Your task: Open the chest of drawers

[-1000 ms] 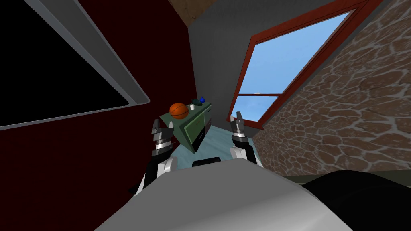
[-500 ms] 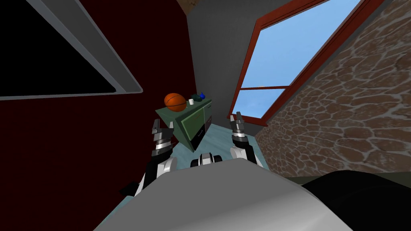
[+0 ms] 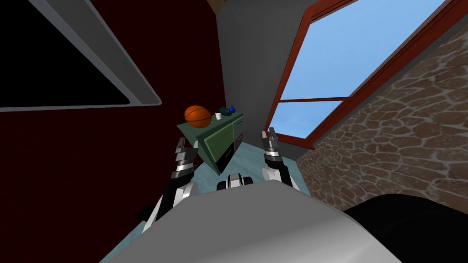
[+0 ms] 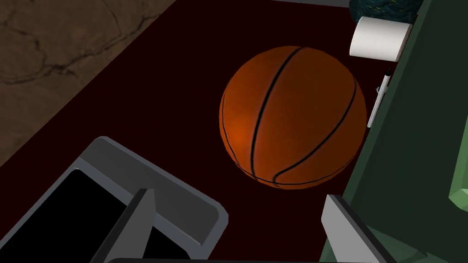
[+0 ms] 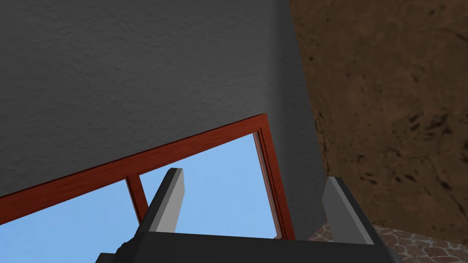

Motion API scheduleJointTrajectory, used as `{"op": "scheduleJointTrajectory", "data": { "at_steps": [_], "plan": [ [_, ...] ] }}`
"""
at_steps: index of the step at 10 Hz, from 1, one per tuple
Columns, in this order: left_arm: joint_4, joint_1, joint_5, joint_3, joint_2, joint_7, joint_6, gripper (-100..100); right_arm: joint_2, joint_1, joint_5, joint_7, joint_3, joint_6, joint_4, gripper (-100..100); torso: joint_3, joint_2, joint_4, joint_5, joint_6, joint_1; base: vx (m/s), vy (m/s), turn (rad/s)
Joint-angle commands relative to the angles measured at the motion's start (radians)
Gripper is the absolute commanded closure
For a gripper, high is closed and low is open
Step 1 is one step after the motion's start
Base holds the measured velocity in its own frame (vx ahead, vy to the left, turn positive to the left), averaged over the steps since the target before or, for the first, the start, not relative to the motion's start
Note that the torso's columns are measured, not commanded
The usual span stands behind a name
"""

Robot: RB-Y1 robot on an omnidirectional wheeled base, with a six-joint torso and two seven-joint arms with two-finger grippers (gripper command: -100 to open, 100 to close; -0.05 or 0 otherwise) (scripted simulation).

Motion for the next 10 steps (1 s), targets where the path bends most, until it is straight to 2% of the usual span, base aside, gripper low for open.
{"op": "scheduleJointTrajectory", "data": {
  "at_steps": [1, 10],
  "plan": [
    [0.03, 0.01, 0.011, 0.012, 0.02, 0.011, 0.007, -100, 0.0, 0.0, 0.0, 0.0, 0.0, 0.0, 0.0, 0, 0.0, 0.001, 0.0, 0.001, 0.0, 0.002, 0.141, -0.118, 0.091],
    [0.124, 0.042, 0.06, 0.076, 0.048, 0.065, 0.045, -100, 0.0, 0.0, 0.0, 0.0, 0.0, 0.0, 0.0, 0, 0.002, 0.003, 0.001, 0.0, 0.0, 0.002, 0.128, -0.14, 0.136]
  ]
}}
